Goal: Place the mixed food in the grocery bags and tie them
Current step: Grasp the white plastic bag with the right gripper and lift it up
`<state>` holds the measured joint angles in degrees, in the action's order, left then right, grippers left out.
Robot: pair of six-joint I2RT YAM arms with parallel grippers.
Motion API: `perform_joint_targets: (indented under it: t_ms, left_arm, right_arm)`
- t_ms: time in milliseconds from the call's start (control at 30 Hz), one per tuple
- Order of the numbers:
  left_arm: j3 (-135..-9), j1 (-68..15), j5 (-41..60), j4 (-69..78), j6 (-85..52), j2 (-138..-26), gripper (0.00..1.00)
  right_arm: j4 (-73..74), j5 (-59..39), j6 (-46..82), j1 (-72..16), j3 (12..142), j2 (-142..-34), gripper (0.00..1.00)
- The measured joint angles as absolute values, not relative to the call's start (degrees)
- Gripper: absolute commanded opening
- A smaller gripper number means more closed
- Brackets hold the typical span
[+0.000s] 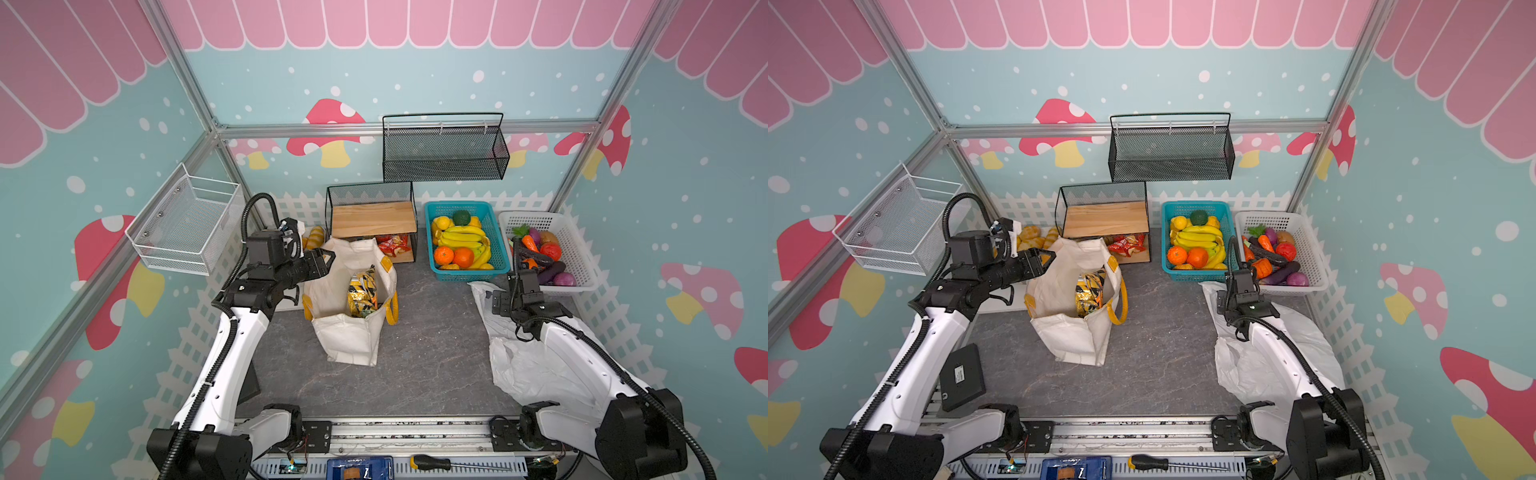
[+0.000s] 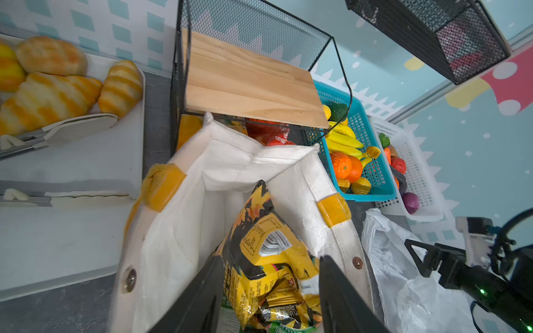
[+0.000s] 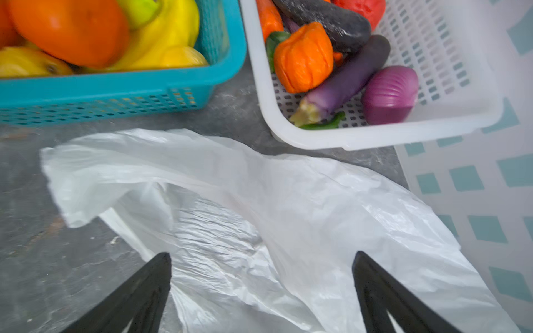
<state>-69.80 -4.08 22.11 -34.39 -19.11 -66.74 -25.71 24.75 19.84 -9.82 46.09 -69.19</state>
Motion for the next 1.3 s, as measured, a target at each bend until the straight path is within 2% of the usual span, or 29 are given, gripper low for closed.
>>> perform_joint_targets:
  t_ms: [267, 367, 467, 633, 733, 833, 933, 1100, 1300]
  left_arm:
    - [-69.78, -7.84, 24.10, -33.34, -19.27, -66.74, 0.56]
    - [-69.56, -8.27, 24.34, -32.75, -19.33, -66.74, 0.56]
    - [-68.84, -8.54, 24.53, -32.21, -19.35, -66.72, 0.56]
    - [-67.99, -8.78, 24.75, -32.18, -19.84, -66.39, 0.56]
    - [-67.96, -9.23, 24.71, -32.18, -20.43, -65.43, 0.57]
    - [-67.96, -11.18, 24.29, -32.08, -20.69, -63.68, 0.58]
    - [-68.14, -15.11, 22.46, -31.70, -20.80, -61.82, 0.62]
    - [-68.82, -25.30, 19.79, -28.97, -20.18, -60.71, 0.66]
    - [-68.73, -38.65, 16.40, -24.14, -19.25, -61.67, 0.71]
  right_arm:
    - [-27.03, 30.63, 18.61, -8.01, 46.28, -75.07, 0.99]
    - [-27.46, 32.45, 18.68, -7.92, 46.72, -78.65, 0.95]
    - [-27.97, 34.44, 18.59, -7.92, 47.59, -82.78, 0.80]
    - [-28.58, 35.51, 18.11, -7.92, 49.21, -88.25, 0.36]
    - [-28.88, 33.91, 17.61, -8.03, 49.25, -87.94, 0.19]
    - [-28.36, 28.10, 16.78, -8.67, 48.56, -83.33, 0.08]
    - [-26.96, 18.09, 15.99, -9.13, 46.52, -73.52, 0.03]
    - [-24.45, 0.51, 16.64, -9.13, 46.30, -60.66, 0.01]
    - [-18.98, -11.60, 22.02, -9.17, 47.94, -56.66, 0.01]
